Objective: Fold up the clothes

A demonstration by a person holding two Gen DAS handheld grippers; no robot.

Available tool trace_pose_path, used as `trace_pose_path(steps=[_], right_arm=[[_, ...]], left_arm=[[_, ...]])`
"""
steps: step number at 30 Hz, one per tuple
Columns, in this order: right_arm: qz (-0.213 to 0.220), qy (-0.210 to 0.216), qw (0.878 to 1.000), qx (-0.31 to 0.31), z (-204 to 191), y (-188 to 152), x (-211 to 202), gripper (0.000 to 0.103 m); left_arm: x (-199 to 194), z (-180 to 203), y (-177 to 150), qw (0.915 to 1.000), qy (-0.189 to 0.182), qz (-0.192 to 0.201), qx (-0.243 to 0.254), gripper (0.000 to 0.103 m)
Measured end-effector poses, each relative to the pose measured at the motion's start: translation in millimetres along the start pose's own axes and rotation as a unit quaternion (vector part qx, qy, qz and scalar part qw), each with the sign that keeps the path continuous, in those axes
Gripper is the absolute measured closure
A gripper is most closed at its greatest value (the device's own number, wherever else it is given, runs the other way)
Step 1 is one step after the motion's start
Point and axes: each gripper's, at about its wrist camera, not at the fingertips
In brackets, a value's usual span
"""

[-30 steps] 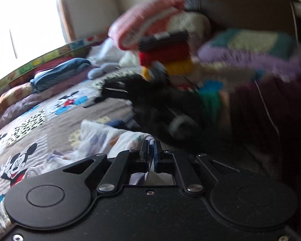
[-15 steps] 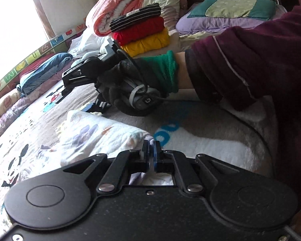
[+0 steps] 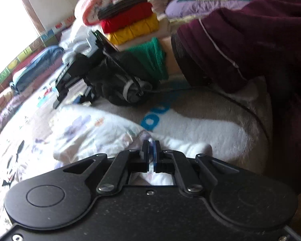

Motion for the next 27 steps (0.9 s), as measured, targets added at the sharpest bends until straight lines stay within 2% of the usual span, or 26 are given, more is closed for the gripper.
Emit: trace_pose_path(steps=[1,4,6,7,10,12,13,15,16,17,19,20,22,24,25,27], right_arm=[[-0.001,-0.003,1.0,-0.003,0,-1,0,0.069],[-0.002,-0.01,1.0,-0.008,0,-4,0,0.069],[-0.002,-0.01,1.0,-0.008,0,-4,-1,0.069],[-0.002,-0.01,1.0,-0.008,-1,-4,-1,0.069],[-0.001,-0.011,1.0,-0.008,-1,-5,-2,0.07],[0.0,-0.012,1.0,-0.008,-2,-5,-3,0.071],[0.0,-0.012,1.0,-0.008,-2,-5,-3,0.071],[0.001,-0.012,1.0,-0.007,-2,-6,-4,0.071],[0.001,-0.013,1.0,-0.007,-2,-6,-4,0.071],[0.001,-0.013,1.0,-0.007,-2,-6,-5,0.071],[0.002,-0.013,1.0,-0.007,-3,-7,-5,0.071],[0.002,-0.014,1.0,-0.007,-3,-7,-6,0.071],[0.002,-0.014,1.0,-0.007,-3,-7,-6,0.071],[0.002,-0.013,1.0,-0.004,-3,-7,-8,0.071],[0.004,-0.011,1.0,-0.001,-3,-6,-9,0.071],[0.008,-0.008,1.0,0.008,0,-6,-12,0.071]], left_arm=[[-6,-5,3,0.9999,-0.005,0.006,-0.009,0.102],[-29,-24,13,0.9979,-0.023,0.034,-0.049,0.099],[-38,-49,23,0.9926,-0.014,0.067,-0.101,0.099],[-37,-61,28,0.9887,0.006,0.08,-0.126,0.099],[-12,-90,37,0.9748,0.053,0.076,-0.203,0.099],[5,-94,37,0.9713,0.036,0.057,-0.228,0.097],[10,-88,36,0.9736,0.029,0.05,-0.221,0.093],[6,-72,30,0.9806,0.01,0.051,-0.189,0.077],[0,-65,26,0.983,-0.003,0.056,-0.174,0.056],[-7,-57,22,0.9856,-0.017,0.064,-0.156,0.043],[-17,-45,16,0.9926,-0.022,0.064,-0.101,0.04],[-16,-36,14,0.9962,-0.009,0.055,-0.068,0.039],[-4,-21,13,0.9987,0.035,0.036,-0.013,0.04],[9,-15,14,0.9974,0.063,0.022,0.026,0.064],[11,-13,13,0.9961,0.071,0.019,0.048,0.085],[8,-10,12,0.9915,0.085,0.015,0.097,0.094]])
Point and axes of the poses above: each gripper's, at about its wrist camera, not at the fingertips, and x roughly the way its jaws point, z to its right, y to its top, and after that the axes turned 8 degrees about -x, right-handed
